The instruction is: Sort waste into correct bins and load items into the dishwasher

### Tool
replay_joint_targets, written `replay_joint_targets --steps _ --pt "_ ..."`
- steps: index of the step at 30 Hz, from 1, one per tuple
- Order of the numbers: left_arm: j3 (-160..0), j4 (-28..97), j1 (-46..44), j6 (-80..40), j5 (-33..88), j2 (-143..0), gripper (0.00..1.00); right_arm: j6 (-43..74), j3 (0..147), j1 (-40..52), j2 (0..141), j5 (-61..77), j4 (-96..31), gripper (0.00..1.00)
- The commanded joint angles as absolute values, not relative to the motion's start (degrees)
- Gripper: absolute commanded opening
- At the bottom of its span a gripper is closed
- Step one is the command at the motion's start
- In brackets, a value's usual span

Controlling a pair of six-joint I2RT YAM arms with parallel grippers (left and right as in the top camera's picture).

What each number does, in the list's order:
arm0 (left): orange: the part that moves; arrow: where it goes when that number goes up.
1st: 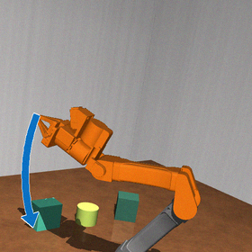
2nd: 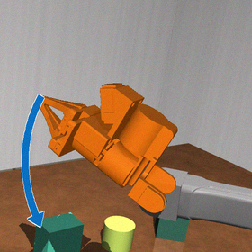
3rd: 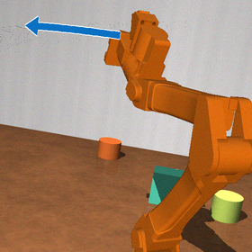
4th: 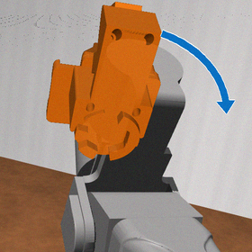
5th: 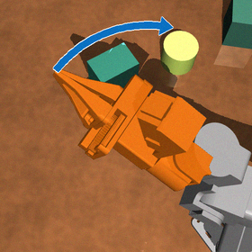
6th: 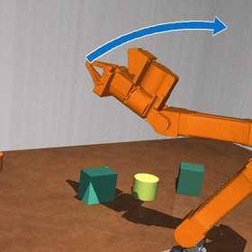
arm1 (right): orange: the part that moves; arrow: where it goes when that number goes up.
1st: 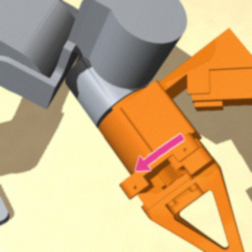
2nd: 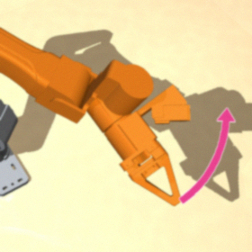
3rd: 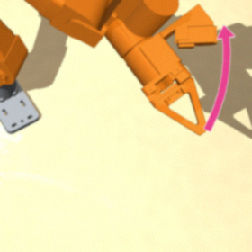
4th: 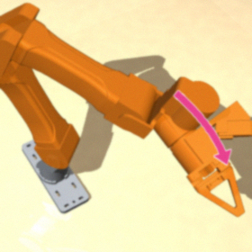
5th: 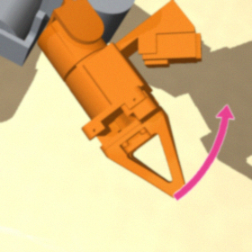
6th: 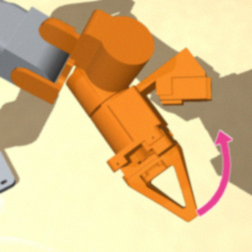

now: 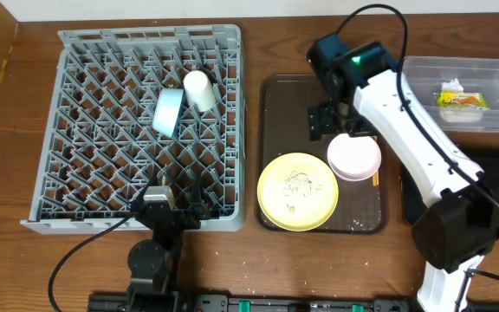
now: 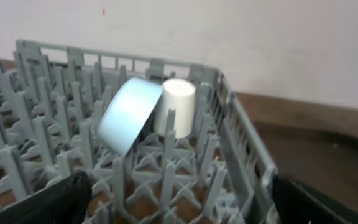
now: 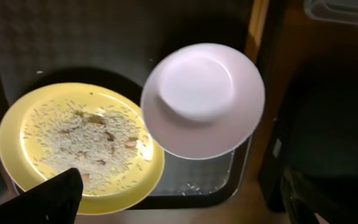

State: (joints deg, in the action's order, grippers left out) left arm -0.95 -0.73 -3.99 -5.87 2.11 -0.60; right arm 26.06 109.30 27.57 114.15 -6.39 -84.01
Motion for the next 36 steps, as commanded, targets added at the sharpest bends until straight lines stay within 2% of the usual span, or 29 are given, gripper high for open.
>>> replay_joint_targets --steps 1,4,8,17,25,32,36 --pt "-0.23 -7.09 -4.36 -11.09 7.14 -0.23 0.94 24.99 109.49 26.96 112.38 -7.27 -83.66 0.99" --pt "-1.37 -14.26 -4.14 -15.44 6.55 -0.23 0.94 24.99 109.49 26.96 112.38 -7.27 -83.37 0.99" --pt "-5.06 -14.00 -2.83 -15.29 2.87 -0.49 0.94 24.95 109.49 26.96 112.40 -7.29 -83.44 0.99" --pt "-19.05 -8.54 6.85 -2.39 0.32 -7.90 0.94 24.95 109.49 26.94 112.40 -7.31 -83.33 0.99" --pt "-35.97 12.01 19.29 2.26 -15.18 -23.14 0.94 24.97 109.49 26.96 112.40 -7.29 -83.09 0.99" --pt "-42.54 13.78 29.28 3.42 -16.69 -32.34 0.94 24.99 109.49 26.96 112.40 -7.27 -82.87 0.99" --pt "-42.52 14.11 29.87 3.38 -29.17 -34.00 0.94 24.99 109.47 26.96 112.40 -7.27 -82.63 0.99"
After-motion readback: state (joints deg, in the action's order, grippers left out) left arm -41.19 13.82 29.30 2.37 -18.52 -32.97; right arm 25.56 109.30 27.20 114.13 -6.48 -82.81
